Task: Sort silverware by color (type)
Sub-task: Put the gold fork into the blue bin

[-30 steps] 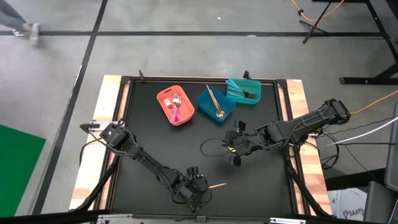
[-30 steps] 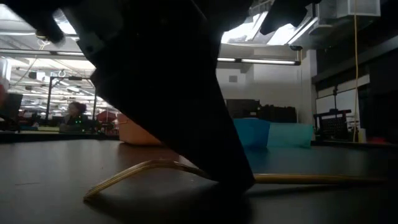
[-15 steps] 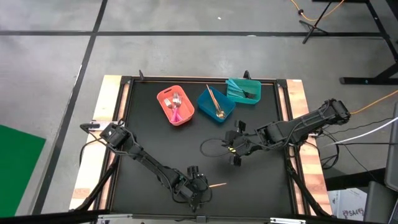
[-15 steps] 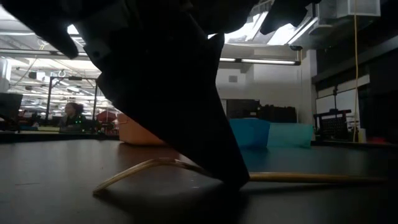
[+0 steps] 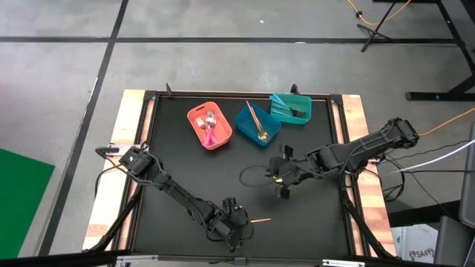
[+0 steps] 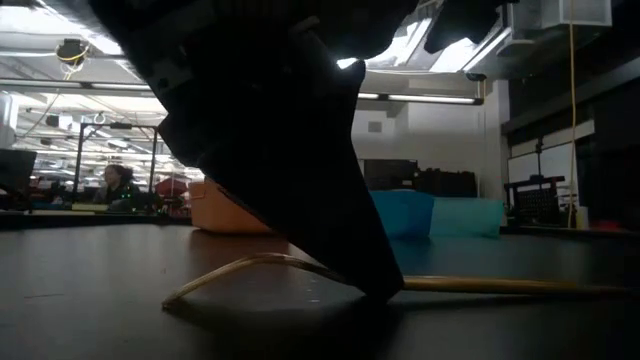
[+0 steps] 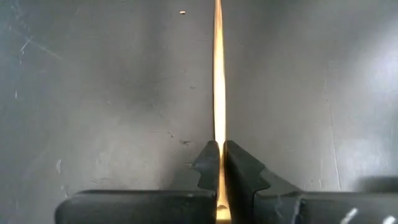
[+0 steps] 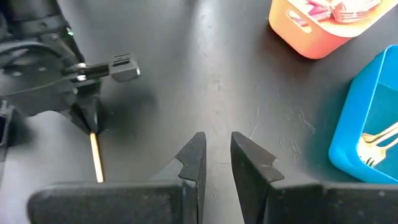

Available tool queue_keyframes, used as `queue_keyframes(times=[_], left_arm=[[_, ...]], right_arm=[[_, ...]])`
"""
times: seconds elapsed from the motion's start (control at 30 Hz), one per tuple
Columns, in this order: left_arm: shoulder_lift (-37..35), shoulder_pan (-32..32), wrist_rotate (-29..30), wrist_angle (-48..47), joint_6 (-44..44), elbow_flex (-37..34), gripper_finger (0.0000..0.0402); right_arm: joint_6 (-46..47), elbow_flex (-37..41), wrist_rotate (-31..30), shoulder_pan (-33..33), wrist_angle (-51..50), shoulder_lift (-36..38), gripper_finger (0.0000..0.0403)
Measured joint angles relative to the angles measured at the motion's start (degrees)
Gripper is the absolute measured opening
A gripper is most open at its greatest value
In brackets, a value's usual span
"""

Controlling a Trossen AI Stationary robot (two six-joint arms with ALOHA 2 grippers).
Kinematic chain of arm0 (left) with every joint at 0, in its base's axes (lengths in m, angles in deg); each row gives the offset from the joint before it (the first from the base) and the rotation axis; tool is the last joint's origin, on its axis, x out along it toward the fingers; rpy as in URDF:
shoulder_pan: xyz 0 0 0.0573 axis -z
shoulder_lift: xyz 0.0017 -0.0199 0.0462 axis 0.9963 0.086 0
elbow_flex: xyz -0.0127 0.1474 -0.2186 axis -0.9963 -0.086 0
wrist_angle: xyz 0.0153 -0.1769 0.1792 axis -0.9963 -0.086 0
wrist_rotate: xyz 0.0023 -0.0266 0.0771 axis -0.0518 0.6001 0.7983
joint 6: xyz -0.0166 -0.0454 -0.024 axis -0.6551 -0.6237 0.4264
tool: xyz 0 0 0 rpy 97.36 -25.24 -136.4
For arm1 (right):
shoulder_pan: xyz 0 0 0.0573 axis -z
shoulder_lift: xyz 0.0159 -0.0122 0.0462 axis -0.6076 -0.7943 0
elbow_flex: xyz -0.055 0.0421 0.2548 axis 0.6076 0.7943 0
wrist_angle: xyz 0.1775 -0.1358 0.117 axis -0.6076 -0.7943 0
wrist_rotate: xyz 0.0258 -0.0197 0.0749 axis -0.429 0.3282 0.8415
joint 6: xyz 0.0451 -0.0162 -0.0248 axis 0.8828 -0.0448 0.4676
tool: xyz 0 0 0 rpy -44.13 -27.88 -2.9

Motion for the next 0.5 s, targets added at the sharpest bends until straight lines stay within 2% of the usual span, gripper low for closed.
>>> queue_keyframes(times=[0.33, 0.5], left_arm=[[0.2, 0.1, 3.8, 1.4, -8.4, -0.1, 0.0004], [0.2, -0.7, 6.3, 2.6, -12.4, -0.1, 0.0004]], right_arm=[[-1.0, 0.0, -0.8, 0.0, -2.9, 6.1, 0.0062], [-1.6, 0.0, -3.7, 0.0, -5.0, 8.8, 0.0062]])
